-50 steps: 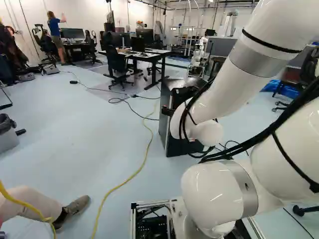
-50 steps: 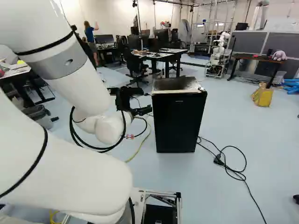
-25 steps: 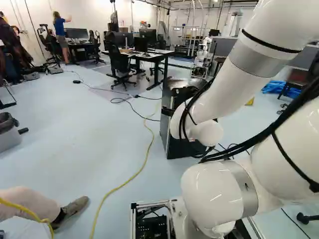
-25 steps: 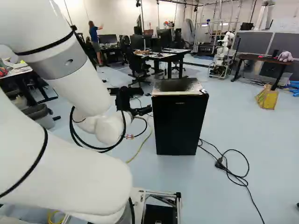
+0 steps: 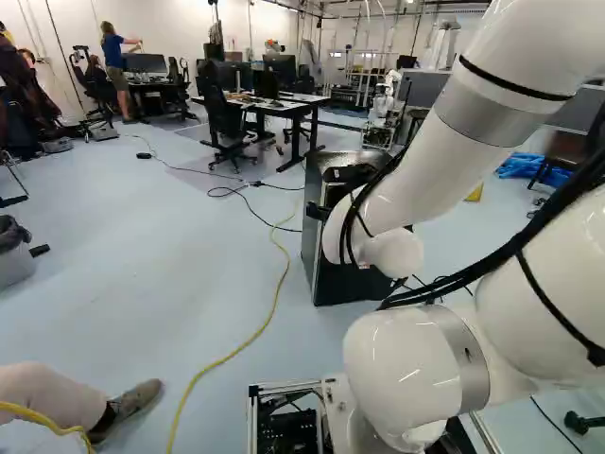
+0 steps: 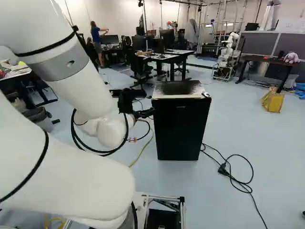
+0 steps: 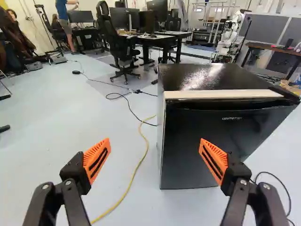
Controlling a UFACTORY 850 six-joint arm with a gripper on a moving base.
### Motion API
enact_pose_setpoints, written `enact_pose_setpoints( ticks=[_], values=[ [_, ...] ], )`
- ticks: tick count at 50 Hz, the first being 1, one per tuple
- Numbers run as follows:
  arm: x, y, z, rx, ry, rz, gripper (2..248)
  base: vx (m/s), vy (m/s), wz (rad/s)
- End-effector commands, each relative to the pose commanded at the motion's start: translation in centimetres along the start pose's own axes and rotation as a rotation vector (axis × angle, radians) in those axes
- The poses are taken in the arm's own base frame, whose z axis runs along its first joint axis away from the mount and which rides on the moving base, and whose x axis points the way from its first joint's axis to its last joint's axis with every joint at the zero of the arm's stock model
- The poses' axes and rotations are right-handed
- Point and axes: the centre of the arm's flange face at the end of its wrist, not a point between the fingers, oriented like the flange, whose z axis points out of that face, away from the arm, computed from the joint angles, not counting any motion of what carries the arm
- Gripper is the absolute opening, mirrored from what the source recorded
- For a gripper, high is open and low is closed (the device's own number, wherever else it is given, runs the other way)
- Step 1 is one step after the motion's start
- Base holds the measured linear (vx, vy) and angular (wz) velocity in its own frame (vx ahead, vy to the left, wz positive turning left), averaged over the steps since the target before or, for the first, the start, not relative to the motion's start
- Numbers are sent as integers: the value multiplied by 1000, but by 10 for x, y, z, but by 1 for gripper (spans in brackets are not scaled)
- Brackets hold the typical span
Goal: Grab a drink from the fridge
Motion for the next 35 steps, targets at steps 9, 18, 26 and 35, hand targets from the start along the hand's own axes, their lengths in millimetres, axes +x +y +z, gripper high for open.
enact_pose_setpoints(
  ticks=[9, 18, 26, 35],
  values=[
    [0, 0, 0, 0, 0, 0, 247, 29, -27, -36],
    [0, 0, 0, 0, 0, 0, 247, 36, -2, -2],
    [0, 0, 0, 0, 0, 0, 247, -2, -3, -2],
    [0, 0, 0, 0, 0, 0, 247, 0, 0, 0]
  ],
)
